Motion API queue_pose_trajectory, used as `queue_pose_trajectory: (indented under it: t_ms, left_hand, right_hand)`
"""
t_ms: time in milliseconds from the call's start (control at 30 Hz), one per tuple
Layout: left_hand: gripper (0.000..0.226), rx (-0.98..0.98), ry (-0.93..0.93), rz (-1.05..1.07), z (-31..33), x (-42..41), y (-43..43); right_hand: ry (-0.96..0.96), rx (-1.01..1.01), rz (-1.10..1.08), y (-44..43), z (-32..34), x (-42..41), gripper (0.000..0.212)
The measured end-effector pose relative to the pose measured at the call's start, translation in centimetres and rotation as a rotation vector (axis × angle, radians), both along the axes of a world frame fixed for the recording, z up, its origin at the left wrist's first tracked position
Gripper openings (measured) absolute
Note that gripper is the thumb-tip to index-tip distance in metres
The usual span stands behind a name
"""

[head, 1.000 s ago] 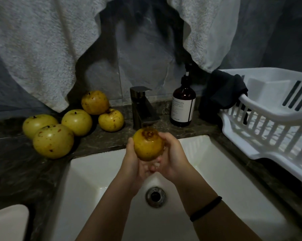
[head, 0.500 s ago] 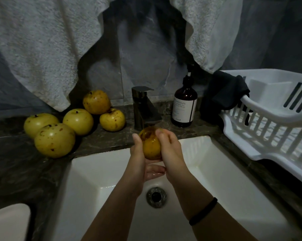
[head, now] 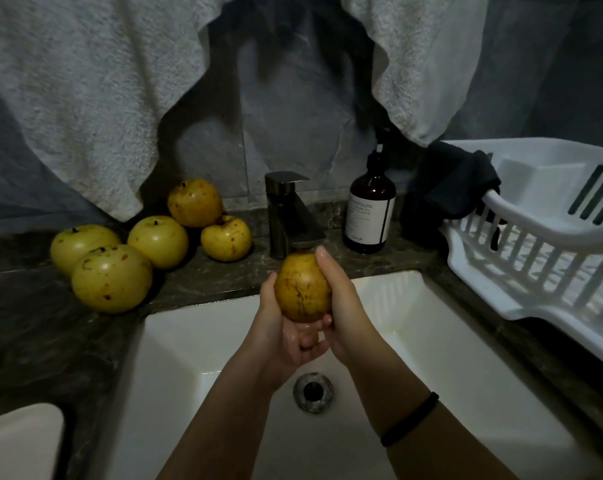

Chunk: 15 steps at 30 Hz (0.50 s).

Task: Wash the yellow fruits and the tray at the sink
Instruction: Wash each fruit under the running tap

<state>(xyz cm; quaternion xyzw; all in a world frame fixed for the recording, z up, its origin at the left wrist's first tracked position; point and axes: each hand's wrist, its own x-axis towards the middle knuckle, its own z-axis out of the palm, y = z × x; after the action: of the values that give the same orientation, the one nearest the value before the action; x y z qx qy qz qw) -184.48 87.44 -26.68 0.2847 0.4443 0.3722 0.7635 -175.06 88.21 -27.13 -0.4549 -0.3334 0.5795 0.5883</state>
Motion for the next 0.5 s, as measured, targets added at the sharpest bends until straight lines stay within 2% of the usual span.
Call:
queue_pose_trajectory:
  t_ms: [100,333,367,433,500]
  left_hand:
    - [0.078,-0.016,-0.002,-0.034,-0.04,-0.03,0.04]
    - [0.066,-0.015,0.051,0.015,0.02,0.68,-0.04]
    - [0.063,0.019,0.117,0.042,-0.05,0.69,0.03]
    - [0.059,0.1,0.226,0.092,-0.14,0.73,0.09]
    - [0.053,0.194,0.242,0.108,-0.11,0.82,-0.16]
  right_hand:
    - [0.005,-0.08,-0.036,0.57,-0.05,-0.05,0.034]
    - [0.118,-0.258,-0.091,0.96,-0.34,0.45,0.051]
    - [0.112,-0.267,-0.117,1.04,-0.29,0.34,0.049]
    - [0.061,-0.217,-0.169,1.05,-0.13,0.17,0.028]
    - [-0.064,-0.101,-0.217,0.62,-0.01,0.11,0.012]
